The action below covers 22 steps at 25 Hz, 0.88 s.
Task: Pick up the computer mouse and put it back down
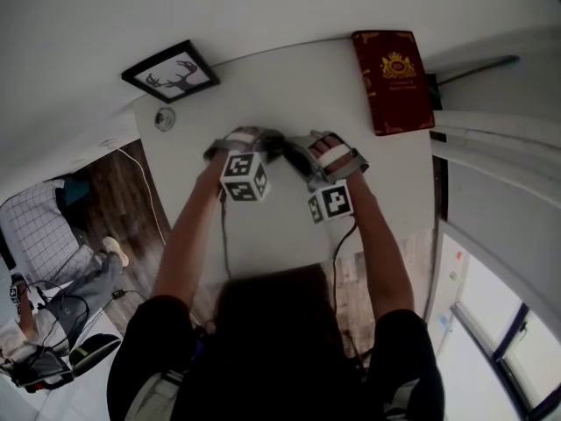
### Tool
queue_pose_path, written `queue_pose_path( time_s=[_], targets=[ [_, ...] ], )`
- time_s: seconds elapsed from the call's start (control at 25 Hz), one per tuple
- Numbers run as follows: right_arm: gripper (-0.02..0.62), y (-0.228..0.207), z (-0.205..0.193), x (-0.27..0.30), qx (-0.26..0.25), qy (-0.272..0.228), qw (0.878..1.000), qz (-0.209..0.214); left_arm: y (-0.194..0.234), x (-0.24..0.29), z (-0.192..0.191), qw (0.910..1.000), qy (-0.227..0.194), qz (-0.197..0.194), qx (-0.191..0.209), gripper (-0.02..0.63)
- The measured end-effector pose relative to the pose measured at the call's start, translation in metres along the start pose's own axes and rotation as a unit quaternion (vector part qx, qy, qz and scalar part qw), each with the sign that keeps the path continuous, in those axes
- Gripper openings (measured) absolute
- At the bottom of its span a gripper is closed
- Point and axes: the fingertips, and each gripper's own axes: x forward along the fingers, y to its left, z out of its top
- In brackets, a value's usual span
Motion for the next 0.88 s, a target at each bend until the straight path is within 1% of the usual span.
queue_pose_path(
  time_s=[0.08, 0.2, 0.28, 0.36, 0.52, 0.72, 0.8, 0.88],
  targets=[
    [0.171, -0.006, 0.000, -0.005, 0.023, -0.003, 1.000, -0.016, 0.002, 0.000, 0.000, 0.9999, 0.000, 0.011, -0.004, 0.146],
    [0.129, -0.012, 0.000, -0.013, 0.064, -0.010, 0.997, -0.041, 0.003, -0.001, -0.002, 0.9995, -0.004, 0.023, -0.018, 0.144],
    [0.116, -0.019, -0.001, -0.018, 0.099, -0.014, 0.993, -0.060, 0.004, -0.003, -0.001, 0.9986, -0.012, 0.033, -0.039, 0.144],
    [0.089, -0.026, -0.004, -0.024, 0.143, -0.018, 0.986, -0.083, 0.005, -0.008, 0.002, 0.9964, -0.026, 0.048, -0.065, 0.144],
    [0.015, -0.039, -0.016, -0.040, 0.238, -0.022, 0.963, -0.129, 0.010, -0.023, 0.009, 0.9881, -0.054, 0.091, -0.111, 0.144],
    [0.014, -0.053, -0.032, -0.061, 0.324, -0.016, 0.927, -0.189, 0.015, -0.043, 0.019, 0.9759, -0.081, 0.141, -0.145, 0.143],
    [0.014, -0.054, -0.035, -0.067, 0.341, -0.009, 0.917, -0.208, 0.017, -0.054, 0.026, 0.9683, -0.097, 0.167, -0.159, 0.143],
    [0.014, -0.056, -0.033, -0.074, 0.353, -0.004, 0.907, -0.229, 0.020, -0.068, 0.037, 0.9576, -0.120, 0.193, -0.177, 0.143]
  ],
)
